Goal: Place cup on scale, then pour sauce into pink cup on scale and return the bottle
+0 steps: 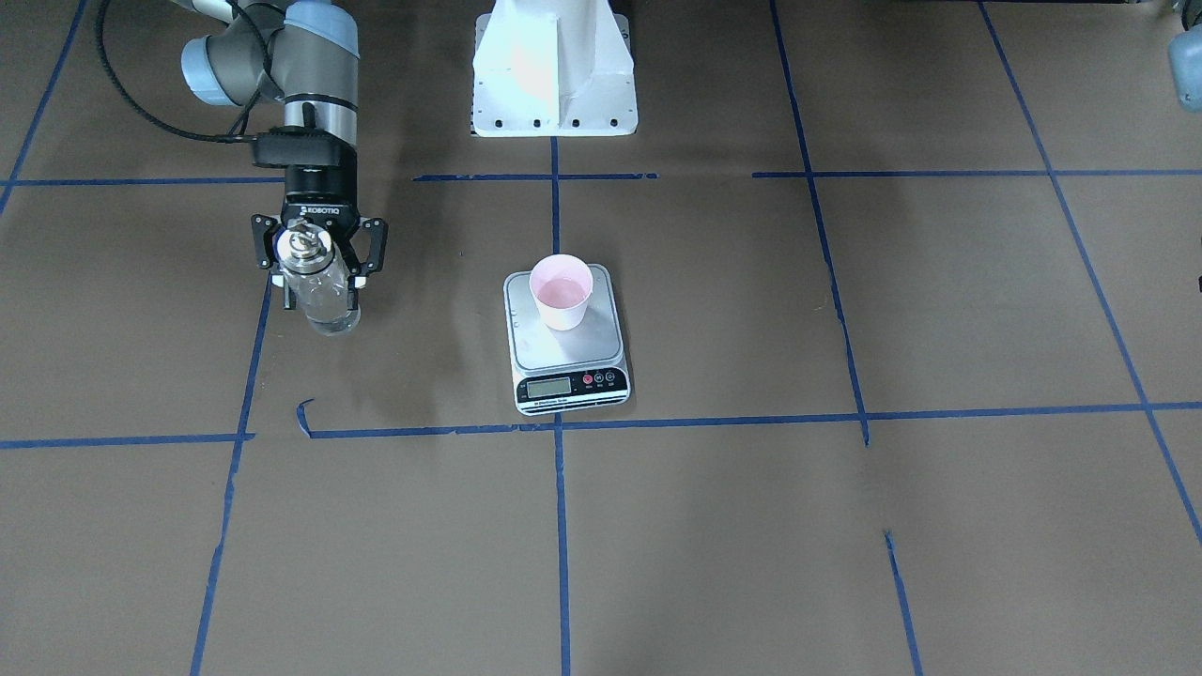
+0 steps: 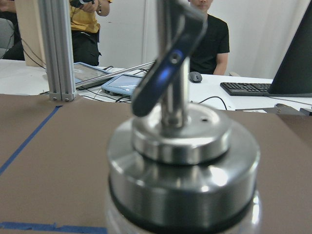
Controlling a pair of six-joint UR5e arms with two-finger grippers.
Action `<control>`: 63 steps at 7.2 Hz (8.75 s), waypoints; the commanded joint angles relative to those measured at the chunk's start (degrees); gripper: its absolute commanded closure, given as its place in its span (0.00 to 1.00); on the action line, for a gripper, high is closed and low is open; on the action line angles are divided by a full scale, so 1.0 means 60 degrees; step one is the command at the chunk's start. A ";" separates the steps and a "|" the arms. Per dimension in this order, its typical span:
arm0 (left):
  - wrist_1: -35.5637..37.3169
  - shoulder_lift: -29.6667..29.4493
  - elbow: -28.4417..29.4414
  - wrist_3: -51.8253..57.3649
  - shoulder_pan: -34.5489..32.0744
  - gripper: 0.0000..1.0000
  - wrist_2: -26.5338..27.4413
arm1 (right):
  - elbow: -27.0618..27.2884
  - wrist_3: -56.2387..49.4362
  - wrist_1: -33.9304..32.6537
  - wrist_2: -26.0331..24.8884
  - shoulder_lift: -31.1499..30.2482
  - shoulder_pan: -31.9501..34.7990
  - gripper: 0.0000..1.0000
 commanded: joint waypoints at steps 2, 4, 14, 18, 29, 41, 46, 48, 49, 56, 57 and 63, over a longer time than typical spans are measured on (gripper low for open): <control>-0.0001 -0.0013 -0.0030 -0.0005 -0.0008 0.00 0.0000 | 0.0041 0.1814 0.0004 0.0277 -0.0830 0.0353 1.00; -0.0001 -0.0013 -0.0060 -0.0005 -0.0008 0.00 0.0015 | -0.0062 0.1844 -0.0011 0.0277 -0.1240 0.0397 1.00; -0.0001 -0.0101 -0.0045 -0.0005 0.0021 0.00 0.0015 | -0.1161 0.2709 0.0120 -0.0016 -0.1081 0.0324 0.34; 0.0014 -0.0101 -0.0147 -0.0005 -0.0124 0.00 0.0029 | -0.0633 0.2504 0.0459 0.1683 -0.1256 0.0368 0.00; -0.0001 -0.0028 -0.0045 0.0024 -0.0155 0.00 0.0000 | 0.4441 -0.4815 -0.5357 1.2906 -0.1990 0.6136 0.00; -0.0105 0.0675 0.2105 0.1740 -0.1516 0.00 -0.0513 | -0.3080 -1.2866 -0.4010 1.5878 -0.1345 1.1559 0.00; -0.0162 0.1145 0.2212 0.1812 -0.1473 0.00 -0.0542 | -0.2597 -1.2292 -0.3995 1.5922 -0.1432 1.1676 0.00; -0.0162 0.1071 0.2182 0.1797 -0.1459 0.00 -0.0542 | -0.2611 -1.2306 -0.4010 1.5936 -0.1461 1.1865 0.00; -0.0147 0.1086 0.2182 0.1797 -0.1458 0.00 -0.0542 | -0.2640 -1.2306 -0.4010 1.5922 -0.1462 1.1910 0.00; -0.0235 0.1101 0.2079 -0.0679 -0.1458 0.00 -0.0557 | -0.2713 -1.2131 -0.4010 1.5892 -0.1491 1.2057 0.00; -0.0235 0.1115 0.2079 -0.0679 -0.1458 0.00 -0.0557 | -0.2713 -1.2131 -0.4010 1.5892 -0.1491 1.2072 0.00; -0.0235 0.1086 0.2094 -0.0679 -0.1458 0.00 -0.0557 | -0.2699 -1.2131 -0.4010 1.5892 -0.1476 1.2101 0.00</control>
